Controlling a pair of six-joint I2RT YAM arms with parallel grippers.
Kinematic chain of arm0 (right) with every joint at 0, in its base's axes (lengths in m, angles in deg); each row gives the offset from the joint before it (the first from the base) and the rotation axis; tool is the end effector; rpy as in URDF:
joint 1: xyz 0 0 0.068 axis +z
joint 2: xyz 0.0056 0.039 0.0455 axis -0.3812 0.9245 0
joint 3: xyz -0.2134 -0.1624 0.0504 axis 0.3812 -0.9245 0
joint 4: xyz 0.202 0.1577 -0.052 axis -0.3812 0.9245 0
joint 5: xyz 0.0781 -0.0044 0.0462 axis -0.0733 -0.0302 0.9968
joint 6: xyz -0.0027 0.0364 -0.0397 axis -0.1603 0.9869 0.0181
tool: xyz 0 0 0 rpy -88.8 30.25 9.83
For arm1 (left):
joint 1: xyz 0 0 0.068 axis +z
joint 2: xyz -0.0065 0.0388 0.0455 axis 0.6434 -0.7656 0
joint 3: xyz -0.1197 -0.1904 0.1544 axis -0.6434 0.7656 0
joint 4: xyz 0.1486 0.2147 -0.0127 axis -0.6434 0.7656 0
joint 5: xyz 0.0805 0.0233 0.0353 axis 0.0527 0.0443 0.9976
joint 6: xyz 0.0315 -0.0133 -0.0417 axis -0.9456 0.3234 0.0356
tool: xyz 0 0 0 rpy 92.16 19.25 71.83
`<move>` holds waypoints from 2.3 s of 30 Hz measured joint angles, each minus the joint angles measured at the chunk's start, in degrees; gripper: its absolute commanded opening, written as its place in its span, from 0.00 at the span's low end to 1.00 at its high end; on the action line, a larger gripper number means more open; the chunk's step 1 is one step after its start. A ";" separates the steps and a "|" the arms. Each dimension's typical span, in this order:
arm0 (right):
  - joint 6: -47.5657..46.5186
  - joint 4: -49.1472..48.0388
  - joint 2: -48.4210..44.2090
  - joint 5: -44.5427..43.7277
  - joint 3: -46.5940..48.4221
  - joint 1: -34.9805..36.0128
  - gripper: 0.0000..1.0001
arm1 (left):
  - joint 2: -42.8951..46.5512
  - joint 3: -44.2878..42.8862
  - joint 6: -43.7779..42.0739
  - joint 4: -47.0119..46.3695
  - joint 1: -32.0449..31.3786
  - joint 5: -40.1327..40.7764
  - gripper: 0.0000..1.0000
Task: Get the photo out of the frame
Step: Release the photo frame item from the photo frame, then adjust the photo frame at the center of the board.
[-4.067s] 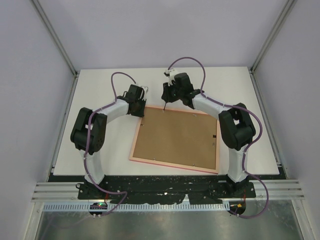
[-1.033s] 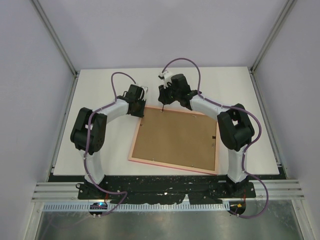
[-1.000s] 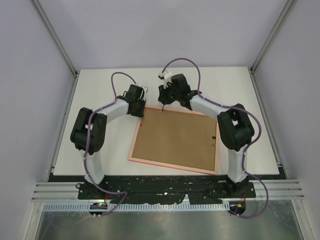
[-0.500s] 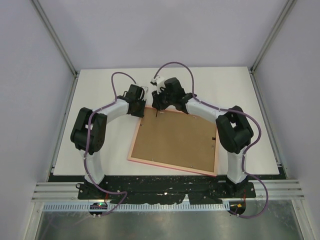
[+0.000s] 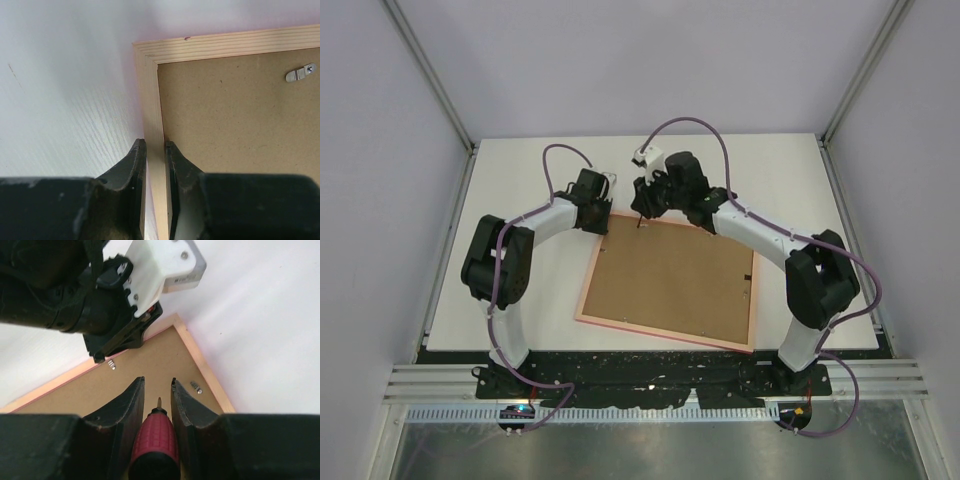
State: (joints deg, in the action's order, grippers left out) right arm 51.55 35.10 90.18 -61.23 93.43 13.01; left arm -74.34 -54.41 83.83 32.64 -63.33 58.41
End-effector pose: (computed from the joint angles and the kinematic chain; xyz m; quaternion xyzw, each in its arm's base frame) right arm 0.3342 0.2494 0.2849 -0.3501 0.7736 0.2517 0.4644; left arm 0.3707 -0.1599 0.1721 0.1143 0.9508 -0.0854 0.2751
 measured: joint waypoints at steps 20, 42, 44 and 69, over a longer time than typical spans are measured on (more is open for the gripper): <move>3.21 -0.33 -2.69 2.80 -6.58 0.28 0.08 | -1.46 -2.40 6.86 3.30 5.92 -5.42 0.00; 14.10 0.28 3.04 -5.25 2.29 0.31 0.08 | -1.36 -2.36 16.35 8.07 9.94 -13.33 0.07; 15.45 0.83 5.14 -5.46 3.63 0.31 0.08 | -1.36 -1.86 17.44 7.72 9.94 -14.36 0.09; 24.46 7.93 18.45 -3.72 20.11 0.85 0.08 | 0.02 2.38 19.56 0.39 9.92 -22.01 0.38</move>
State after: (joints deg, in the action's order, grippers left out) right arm 76.01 43.04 108.63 -64.95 113.53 13.87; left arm -74.31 -52.03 103.40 33.03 -53.41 36.40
